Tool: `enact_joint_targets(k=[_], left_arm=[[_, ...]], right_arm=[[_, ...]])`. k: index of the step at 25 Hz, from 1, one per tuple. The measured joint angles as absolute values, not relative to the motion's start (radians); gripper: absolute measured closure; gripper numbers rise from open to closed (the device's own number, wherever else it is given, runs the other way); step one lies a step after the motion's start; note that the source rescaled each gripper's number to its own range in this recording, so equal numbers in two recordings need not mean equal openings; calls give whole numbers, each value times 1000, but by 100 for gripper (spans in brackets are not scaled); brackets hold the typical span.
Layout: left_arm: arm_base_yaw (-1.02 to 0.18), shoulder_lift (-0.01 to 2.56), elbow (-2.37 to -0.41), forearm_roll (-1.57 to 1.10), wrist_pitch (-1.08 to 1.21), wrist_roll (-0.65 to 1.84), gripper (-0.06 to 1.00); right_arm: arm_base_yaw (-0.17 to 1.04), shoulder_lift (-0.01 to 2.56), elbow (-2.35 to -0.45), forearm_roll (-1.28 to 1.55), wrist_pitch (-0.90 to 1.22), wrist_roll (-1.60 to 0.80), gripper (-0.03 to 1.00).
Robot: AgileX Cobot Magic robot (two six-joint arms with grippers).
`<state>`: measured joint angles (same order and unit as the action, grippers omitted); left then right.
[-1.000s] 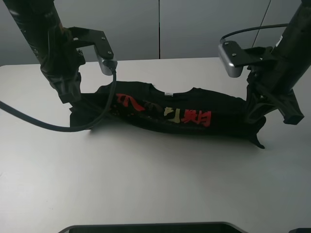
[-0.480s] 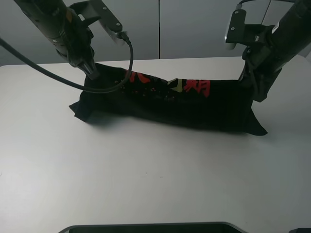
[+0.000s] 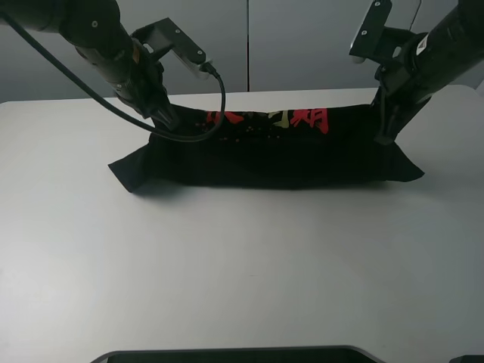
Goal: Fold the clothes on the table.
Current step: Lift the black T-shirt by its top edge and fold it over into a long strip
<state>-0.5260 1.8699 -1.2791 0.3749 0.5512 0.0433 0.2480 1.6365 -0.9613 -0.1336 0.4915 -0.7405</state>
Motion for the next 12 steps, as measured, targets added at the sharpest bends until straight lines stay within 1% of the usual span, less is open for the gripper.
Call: enact_joint_targets(k=[12], left_arm=[[-463,1972,-1277,395,386,15,94]], right_arm=[[248,1779,-961,-300,230,-508,97]])
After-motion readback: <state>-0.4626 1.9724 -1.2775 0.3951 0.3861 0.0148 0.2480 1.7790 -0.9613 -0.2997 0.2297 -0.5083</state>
